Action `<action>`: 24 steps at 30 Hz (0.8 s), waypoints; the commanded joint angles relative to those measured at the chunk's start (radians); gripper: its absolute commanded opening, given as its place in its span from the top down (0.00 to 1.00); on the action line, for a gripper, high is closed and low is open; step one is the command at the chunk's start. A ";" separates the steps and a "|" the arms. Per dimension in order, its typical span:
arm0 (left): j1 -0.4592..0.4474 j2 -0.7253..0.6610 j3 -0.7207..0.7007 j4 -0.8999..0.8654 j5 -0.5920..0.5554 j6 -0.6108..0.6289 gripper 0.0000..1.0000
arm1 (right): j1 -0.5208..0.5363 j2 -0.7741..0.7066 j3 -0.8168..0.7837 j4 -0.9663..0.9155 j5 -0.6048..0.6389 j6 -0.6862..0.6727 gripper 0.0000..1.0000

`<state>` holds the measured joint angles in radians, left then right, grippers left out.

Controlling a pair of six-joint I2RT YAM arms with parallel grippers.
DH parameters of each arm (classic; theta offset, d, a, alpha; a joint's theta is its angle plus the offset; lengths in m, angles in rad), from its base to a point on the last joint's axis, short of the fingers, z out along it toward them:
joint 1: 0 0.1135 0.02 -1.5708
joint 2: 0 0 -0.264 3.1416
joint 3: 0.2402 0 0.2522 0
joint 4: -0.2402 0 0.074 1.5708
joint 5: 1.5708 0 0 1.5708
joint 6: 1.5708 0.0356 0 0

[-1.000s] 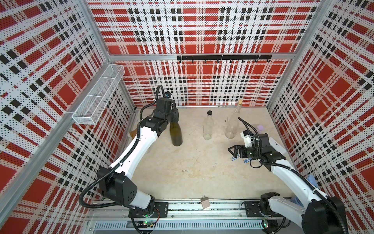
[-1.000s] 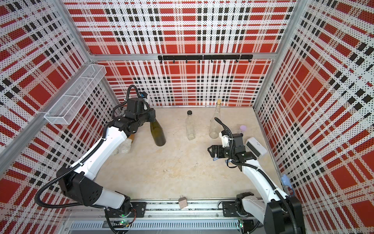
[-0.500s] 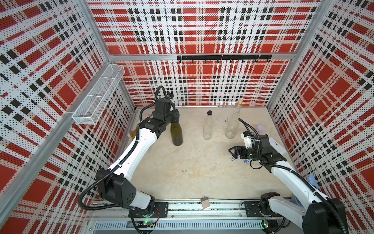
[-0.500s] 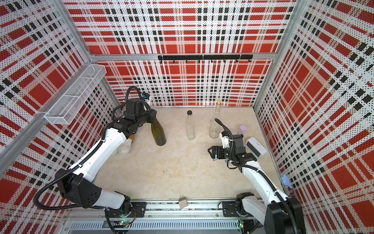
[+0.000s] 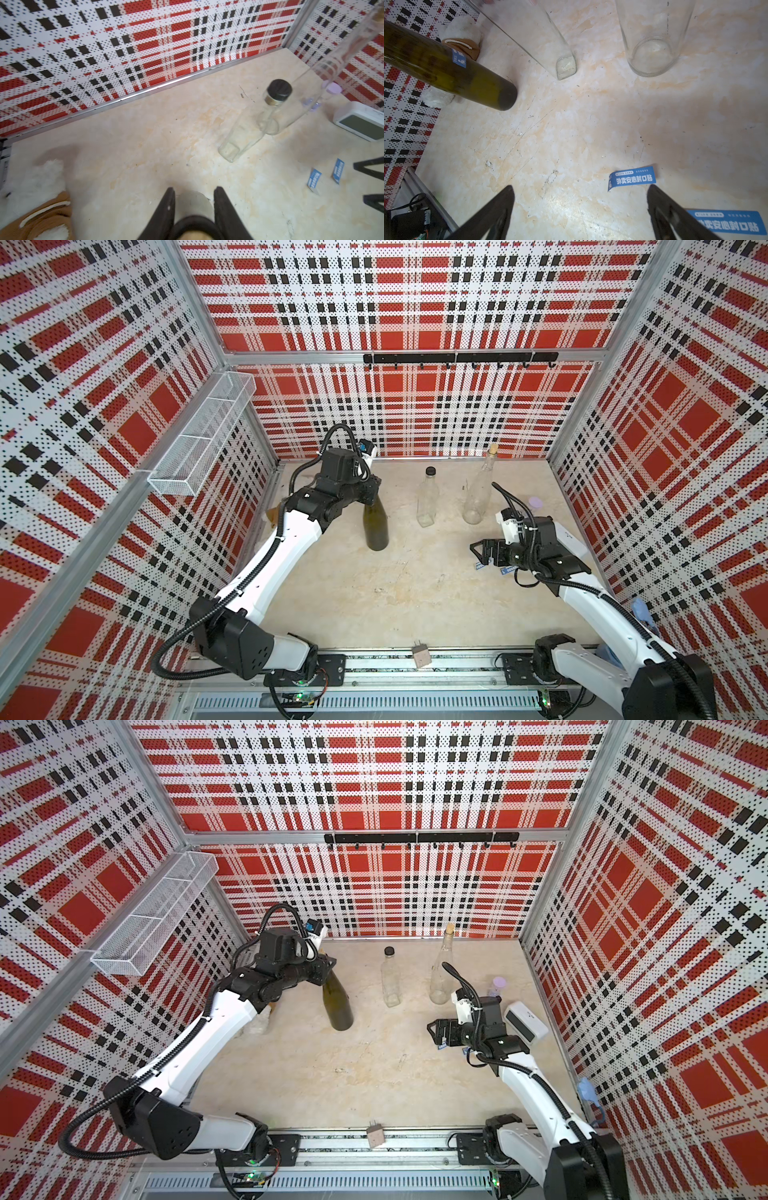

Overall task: Remove the label from the bottle
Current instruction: Move the bottle to the center of the board.

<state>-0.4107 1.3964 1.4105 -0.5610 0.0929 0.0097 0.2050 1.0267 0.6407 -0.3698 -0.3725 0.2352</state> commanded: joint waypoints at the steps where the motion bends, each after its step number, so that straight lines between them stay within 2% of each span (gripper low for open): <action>1: -0.025 -0.066 0.003 0.062 0.092 0.021 0.82 | -0.006 -0.028 -0.006 0.022 0.001 0.003 0.00; 9: -0.126 -0.115 -0.028 0.080 0.153 0.007 0.82 | -0.006 -0.025 0.003 0.009 -0.045 -0.010 0.00; 17: -0.224 -0.147 -0.036 0.076 0.127 0.022 0.77 | -0.006 -0.036 0.000 0.011 -0.045 0.000 0.00; 24: -0.292 -0.166 -0.045 0.069 0.056 0.037 0.64 | -0.006 -0.049 -0.003 0.008 -0.038 0.006 0.00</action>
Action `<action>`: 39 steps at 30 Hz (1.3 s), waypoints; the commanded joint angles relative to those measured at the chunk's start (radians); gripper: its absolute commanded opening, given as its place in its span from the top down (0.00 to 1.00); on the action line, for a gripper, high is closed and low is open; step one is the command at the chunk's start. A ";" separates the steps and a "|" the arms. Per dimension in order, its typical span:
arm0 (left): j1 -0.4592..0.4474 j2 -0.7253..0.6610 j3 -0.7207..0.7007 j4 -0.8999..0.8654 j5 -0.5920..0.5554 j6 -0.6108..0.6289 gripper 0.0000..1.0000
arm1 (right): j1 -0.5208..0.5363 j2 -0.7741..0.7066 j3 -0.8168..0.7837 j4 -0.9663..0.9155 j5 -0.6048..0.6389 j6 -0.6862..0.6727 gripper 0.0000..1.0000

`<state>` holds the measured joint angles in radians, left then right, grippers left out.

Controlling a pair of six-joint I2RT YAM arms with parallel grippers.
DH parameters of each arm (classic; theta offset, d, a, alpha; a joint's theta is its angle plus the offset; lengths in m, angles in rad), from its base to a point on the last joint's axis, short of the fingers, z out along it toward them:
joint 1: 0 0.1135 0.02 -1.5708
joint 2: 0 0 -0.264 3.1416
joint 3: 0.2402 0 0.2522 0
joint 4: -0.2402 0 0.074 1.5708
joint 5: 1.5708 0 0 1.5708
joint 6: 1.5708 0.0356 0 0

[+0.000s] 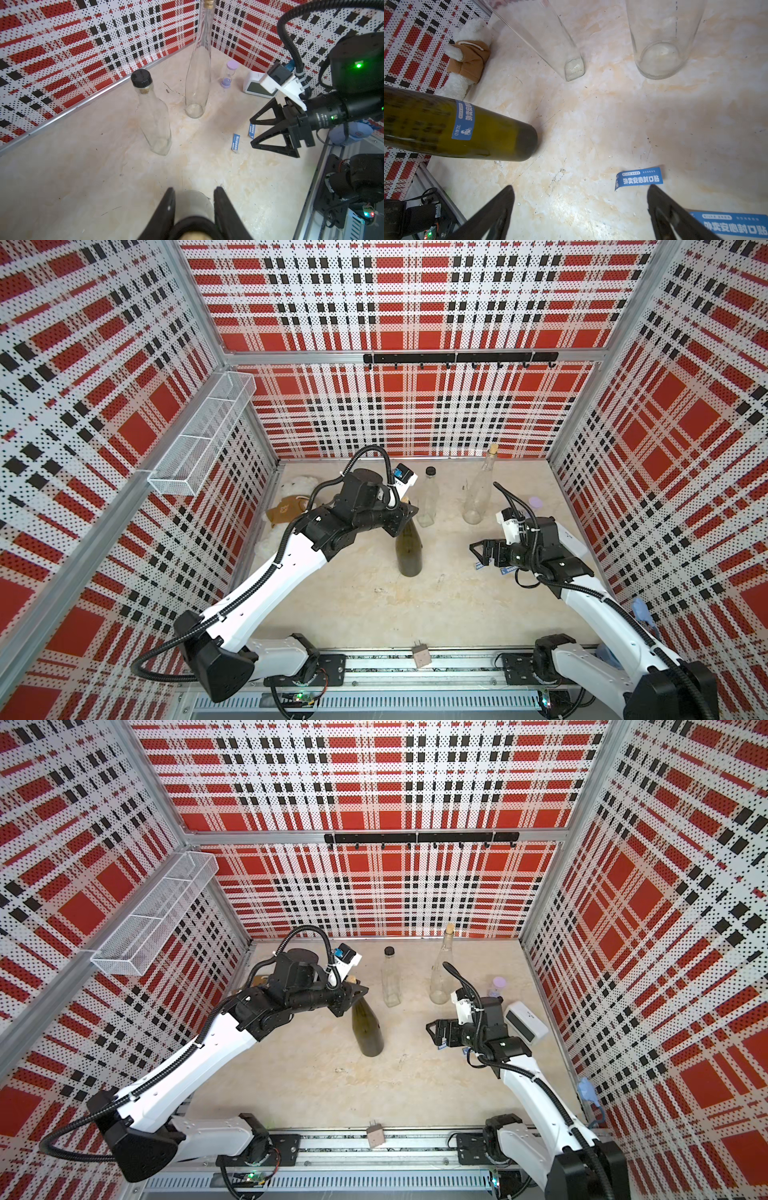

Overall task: Remove the label from the bottle
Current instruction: Move the bottle to the center of the board, then hold the bottle at the center of the board.

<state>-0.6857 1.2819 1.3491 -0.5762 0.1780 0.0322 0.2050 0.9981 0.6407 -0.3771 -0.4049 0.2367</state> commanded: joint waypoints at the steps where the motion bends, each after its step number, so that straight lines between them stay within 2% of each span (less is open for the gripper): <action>1: -0.022 -0.051 0.015 0.084 -0.038 0.014 0.63 | -0.006 -0.021 -0.003 0.015 -0.006 0.004 0.00; 10: -0.055 -0.043 -0.015 0.096 -0.080 0.018 0.62 | -0.006 -0.019 -0.004 0.016 -0.002 0.002 0.00; 15: -0.058 -0.036 -0.022 0.102 -0.085 0.018 0.55 | -0.006 -0.019 -0.004 0.013 0.000 0.001 0.00; 18: -0.057 -0.042 -0.024 0.108 -0.097 0.017 0.40 | -0.006 -0.019 -0.004 0.012 0.002 0.000 0.00; 20: -0.055 -0.056 -0.031 0.117 -0.119 0.010 0.22 | -0.006 -0.019 -0.002 0.012 0.002 0.000 0.00; 23: -0.057 -0.089 -0.037 0.123 -0.190 -0.021 0.02 | -0.006 -0.019 0.004 0.006 0.003 -0.004 0.00; 26: -0.066 -0.131 -0.057 0.122 -0.250 -0.049 0.01 | -0.006 -0.021 0.010 0.001 0.005 -0.008 0.00; 30: -0.176 -0.187 -0.134 0.140 -0.474 -0.086 0.01 | -0.006 -0.015 0.017 0.001 0.010 -0.014 0.00; 33: -0.261 -0.207 -0.221 0.215 -0.654 -0.202 0.00 | -0.006 0.000 0.019 0.013 0.008 -0.015 0.00; 37: -0.372 -0.164 -0.285 0.328 -0.846 -0.274 0.00 | -0.006 0.024 0.022 0.033 -0.011 -0.011 0.00; 39: -0.396 -0.124 -0.282 0.351 -0.910 -0.284 0.00 | -0.005 0.026 0.024 0.035 -0.019 -0.008 0.00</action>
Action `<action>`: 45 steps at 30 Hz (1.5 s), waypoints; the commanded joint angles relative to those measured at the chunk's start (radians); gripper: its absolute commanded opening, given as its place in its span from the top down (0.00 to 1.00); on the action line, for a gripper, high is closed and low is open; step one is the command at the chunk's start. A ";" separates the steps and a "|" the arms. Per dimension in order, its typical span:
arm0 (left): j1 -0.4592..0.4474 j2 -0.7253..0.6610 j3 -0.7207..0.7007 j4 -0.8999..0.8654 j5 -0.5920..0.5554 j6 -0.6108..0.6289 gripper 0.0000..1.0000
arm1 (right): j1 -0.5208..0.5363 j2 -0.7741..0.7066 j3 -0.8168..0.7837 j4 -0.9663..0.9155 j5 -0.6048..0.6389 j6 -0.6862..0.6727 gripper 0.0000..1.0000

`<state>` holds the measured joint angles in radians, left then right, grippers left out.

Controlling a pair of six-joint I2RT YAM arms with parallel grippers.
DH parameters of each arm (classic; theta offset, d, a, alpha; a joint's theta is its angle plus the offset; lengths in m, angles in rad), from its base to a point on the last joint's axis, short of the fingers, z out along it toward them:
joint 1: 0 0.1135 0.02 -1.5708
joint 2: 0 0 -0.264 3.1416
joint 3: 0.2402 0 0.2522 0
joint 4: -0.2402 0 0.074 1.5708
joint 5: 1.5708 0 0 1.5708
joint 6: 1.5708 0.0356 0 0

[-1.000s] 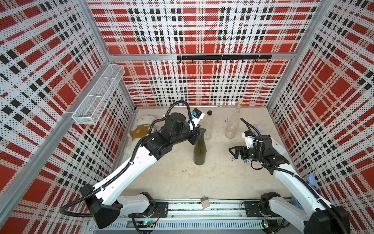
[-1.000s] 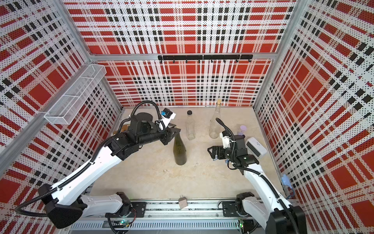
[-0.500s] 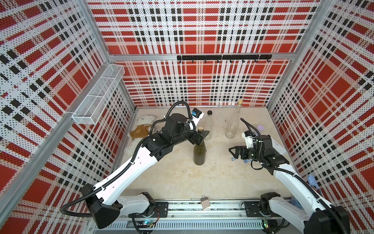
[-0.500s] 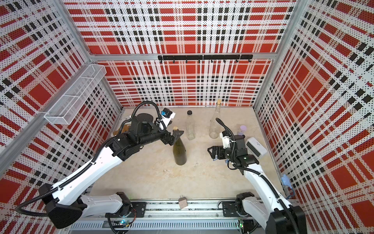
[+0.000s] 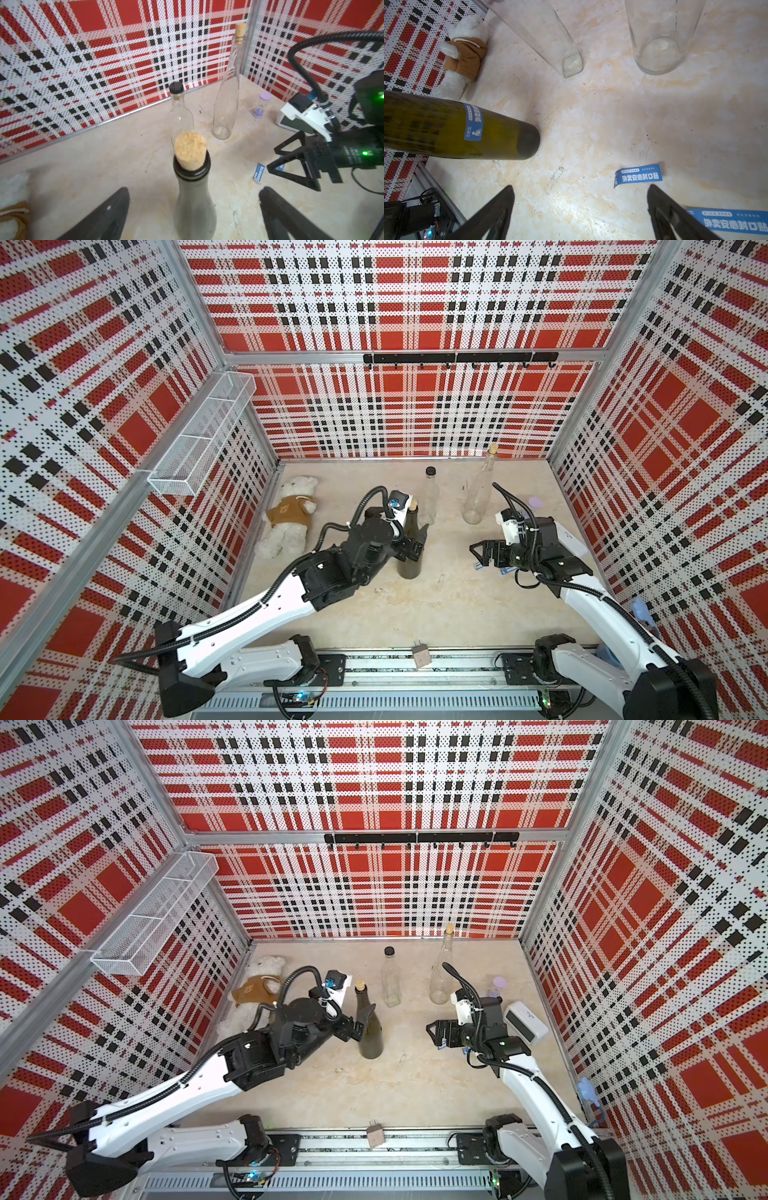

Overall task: Remove the label from the bottle
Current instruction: Hold the bottle at the center of the board.

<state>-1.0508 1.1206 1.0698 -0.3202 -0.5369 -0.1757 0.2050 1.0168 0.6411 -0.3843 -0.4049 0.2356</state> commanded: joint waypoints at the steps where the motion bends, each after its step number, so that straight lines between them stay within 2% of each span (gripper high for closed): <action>1: -0.034 0.060 0.002 0.107 -0.207 -0.076 0.01 | -0.006 0.005 0.025 0.044 -0.018 -0.005 0.00; 5: -0.033 0.107 0.009 0.139 -0.264 -0.087 0.00 | -0.006 -0.008 0.024 0.036 -0.010 -0.007 0.00; 8: -0.011 0.109 -0.005 0.174 -0.251 -0.091 0.00 | -0.006 -0.021 0.017 0.031 -0.003 -0.007 0.00; 19: 0.052 0.105 -0.032 0.164 -0.149 -0.141 0.29 | -0.006 -0.026 0.002 0.031 0.005 -0.013 0.00; 22: 0.061 0.107 -0.034 0.168 -0.119 -0.144 0.33 | -0.006 -0.023 0.006 0.030 0.005 -0.015 0.00; 29: 0.071 0.128 -0.034 0.187 -0.050 -0.134 0.35 | -0.006 -0.027 0.001 0.030 0.006 -0.013 0.00; 37: 0.098 0.130 -0.042 0.197 0.015 -0.113 0.62 | -0.006 -0.037 -0.003 0.024 0.013 -0.015 0.00; 45: 0.155 0.083 -0.053 0.205 0.164 -0.025 0.78 | -0.006 -0.038 0.001 0.020 0.014 -0.018 0.00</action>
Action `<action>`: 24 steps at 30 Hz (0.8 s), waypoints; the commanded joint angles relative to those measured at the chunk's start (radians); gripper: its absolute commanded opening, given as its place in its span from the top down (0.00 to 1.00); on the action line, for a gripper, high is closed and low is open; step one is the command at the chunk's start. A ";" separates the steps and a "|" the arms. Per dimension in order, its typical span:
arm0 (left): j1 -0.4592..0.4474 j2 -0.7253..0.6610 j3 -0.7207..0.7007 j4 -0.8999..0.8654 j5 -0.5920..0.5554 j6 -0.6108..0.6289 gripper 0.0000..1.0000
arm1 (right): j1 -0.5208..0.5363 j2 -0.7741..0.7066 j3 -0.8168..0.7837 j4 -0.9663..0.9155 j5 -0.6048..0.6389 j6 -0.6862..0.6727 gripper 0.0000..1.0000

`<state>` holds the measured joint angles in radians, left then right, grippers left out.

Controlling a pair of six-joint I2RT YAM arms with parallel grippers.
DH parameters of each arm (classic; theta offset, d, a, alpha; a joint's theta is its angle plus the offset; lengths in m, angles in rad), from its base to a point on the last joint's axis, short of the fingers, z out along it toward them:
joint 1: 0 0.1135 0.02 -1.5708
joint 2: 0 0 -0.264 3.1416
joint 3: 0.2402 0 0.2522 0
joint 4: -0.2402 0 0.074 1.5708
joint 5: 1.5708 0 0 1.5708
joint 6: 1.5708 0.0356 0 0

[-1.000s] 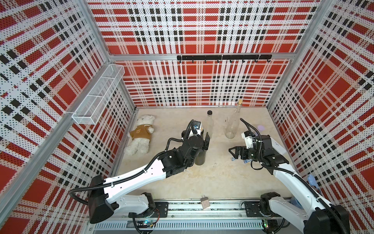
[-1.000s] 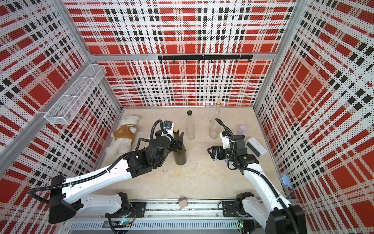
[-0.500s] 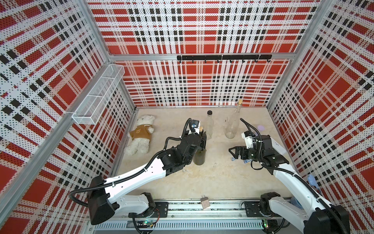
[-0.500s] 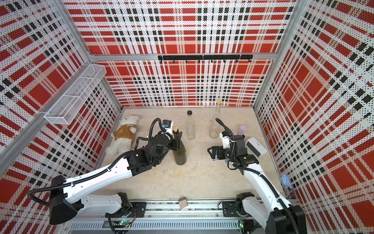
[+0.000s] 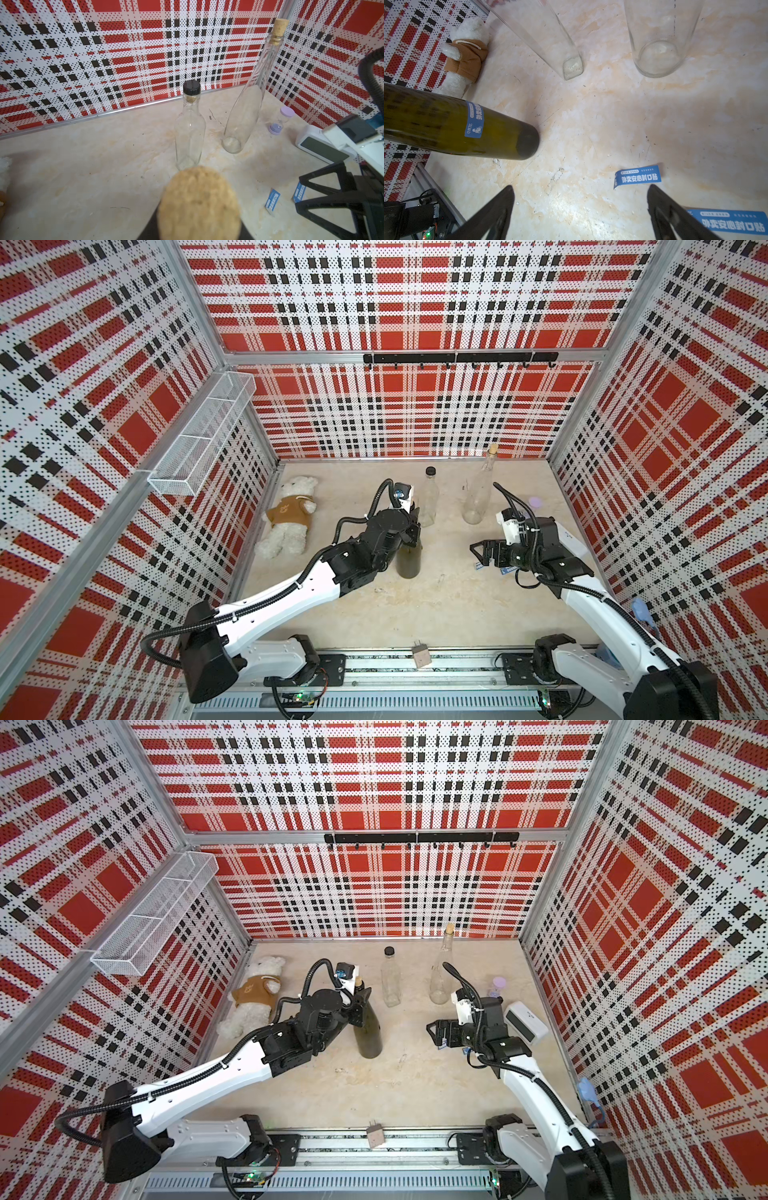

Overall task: Remove the label from the bottle
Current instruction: Hold the bottle at the center of the board.

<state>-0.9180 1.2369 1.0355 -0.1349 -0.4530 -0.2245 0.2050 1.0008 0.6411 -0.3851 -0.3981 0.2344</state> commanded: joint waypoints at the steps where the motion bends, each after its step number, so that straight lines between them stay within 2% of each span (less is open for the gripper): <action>1: 0.032 -0.041 -0.020 0.020 0.100 0.037 0.79 | -0.006 -0.024 0.002 0.019 0.007 -0.017 0.00; 9: 0.125 -0.080 -0.015 -0.002 0.347 0.108 0.83 | -0.007 -0.031 0.006 0.016 0.009 -0.015 0.00; 15: 0.144 -0.092 -0.021 0.018 0.477 0.186 0.86 | -0.007 -0.032 0.009 0.012 0.009 -0.014 0.00; 20: 0.185 -0.077 -0.013 0.063 0.647 0.193 0.86 | -0.007 -0.032 0.020 0.008 0.003 -0.013 0.00; 24: 0.192 -0.059 0.000 0.074 0.716 0.216 0.87 | -0.007 -0.034 0.023 0.006 -0.001 -0.009 0.00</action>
<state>-0.7296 1.1778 1.0088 -0.1497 0.1432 -0.0242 0.2050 0.9855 0.6411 -0.3935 -0.3946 0.2333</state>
